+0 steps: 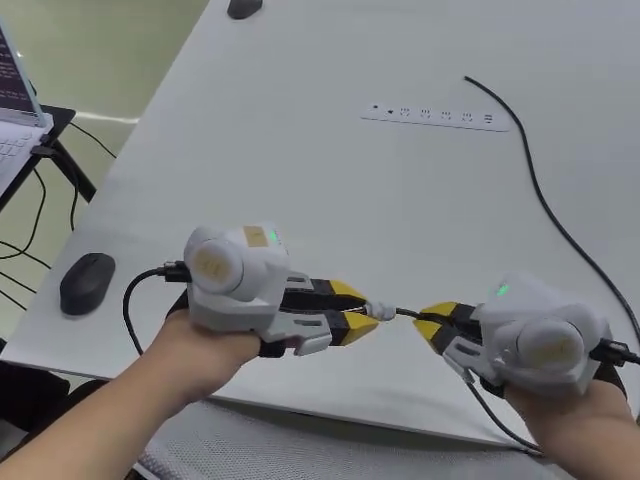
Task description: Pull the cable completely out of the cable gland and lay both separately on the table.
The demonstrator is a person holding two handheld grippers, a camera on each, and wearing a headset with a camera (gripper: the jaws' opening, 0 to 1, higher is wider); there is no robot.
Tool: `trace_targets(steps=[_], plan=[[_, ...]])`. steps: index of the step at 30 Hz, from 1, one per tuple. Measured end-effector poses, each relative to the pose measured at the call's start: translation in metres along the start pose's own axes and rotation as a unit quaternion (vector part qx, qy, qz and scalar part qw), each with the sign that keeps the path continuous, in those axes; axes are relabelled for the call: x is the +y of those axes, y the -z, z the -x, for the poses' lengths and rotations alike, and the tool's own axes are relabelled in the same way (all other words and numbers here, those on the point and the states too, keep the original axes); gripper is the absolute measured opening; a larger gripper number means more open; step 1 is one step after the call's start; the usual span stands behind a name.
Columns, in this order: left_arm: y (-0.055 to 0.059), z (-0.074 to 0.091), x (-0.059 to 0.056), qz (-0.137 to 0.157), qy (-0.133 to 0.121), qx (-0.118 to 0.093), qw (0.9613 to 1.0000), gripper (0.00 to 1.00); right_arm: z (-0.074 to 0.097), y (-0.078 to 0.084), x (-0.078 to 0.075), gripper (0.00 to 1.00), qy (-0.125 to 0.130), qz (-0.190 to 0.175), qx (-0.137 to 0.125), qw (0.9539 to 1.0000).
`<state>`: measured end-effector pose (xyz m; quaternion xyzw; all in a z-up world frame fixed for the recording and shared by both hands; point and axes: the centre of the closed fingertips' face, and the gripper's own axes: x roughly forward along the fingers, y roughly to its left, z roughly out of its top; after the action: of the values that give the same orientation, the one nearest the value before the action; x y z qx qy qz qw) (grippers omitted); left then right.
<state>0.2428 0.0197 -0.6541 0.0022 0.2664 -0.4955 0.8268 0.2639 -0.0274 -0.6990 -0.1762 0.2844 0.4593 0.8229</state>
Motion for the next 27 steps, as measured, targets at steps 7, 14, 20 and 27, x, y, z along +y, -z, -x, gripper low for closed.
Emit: trace_targets(steps=[7,14,20,27], plan=[[-0.002,0.000,0.000,0.000,0.002,-0.004,1.0000,0.14,-0.002,0.014,-0.009,0.00,0.008,-0.061,0.005,0.9981],[-0.005,0.002,0.001,0.002,0.002,-0.011,0.9999,0.14,-0.004,0.031,-0.020,0.00,0.018,-0.148,0.005,0.9888],[-0.008,0.004,0.001,0.001,0.001,-0.016,0.9999,0.14,-0.005,0.058,-0.034,0.00,0.032,-0.241,0.027,0.9695],[-0.011,0.002,-0.001,0.000,0.003,-0.019,0.9998,0.14,-0.009,0.082,-0.040,0.01,0.038,-0.344,0.037,0.9376]])
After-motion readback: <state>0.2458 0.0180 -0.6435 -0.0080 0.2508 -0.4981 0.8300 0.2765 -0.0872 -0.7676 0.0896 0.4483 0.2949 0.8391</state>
